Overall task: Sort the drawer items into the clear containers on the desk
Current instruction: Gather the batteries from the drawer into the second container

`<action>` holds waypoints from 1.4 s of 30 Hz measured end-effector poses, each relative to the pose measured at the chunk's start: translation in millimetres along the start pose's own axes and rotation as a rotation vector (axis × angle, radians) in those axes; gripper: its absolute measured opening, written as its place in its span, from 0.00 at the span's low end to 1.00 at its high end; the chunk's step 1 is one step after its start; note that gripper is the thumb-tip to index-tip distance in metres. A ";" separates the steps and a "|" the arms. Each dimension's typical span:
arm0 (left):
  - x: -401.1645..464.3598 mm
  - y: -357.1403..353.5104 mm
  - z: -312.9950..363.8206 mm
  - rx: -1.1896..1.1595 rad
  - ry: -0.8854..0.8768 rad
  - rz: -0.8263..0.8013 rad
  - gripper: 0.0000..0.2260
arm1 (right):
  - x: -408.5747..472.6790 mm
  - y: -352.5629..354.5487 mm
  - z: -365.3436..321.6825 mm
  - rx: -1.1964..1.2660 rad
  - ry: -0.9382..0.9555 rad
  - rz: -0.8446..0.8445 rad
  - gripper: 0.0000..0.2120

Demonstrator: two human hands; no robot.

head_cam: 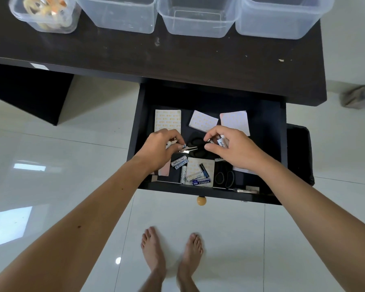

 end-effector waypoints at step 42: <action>-5.9 -10.6 19.3 -0.025 -0.096 -0.144 0.04 | -11.6 -7.2 13.1 -0.059 0.010 -0.085 0.10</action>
Point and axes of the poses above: each hand's wrist, its own x-axis towards the middle knuckle, its own y-axis out of the back of the hand, z = x × y, the point moved 8 cm from there along x, towards the middle knuckle, and after that the axes turned 3 degrees about -x, right-handed, at the moved point
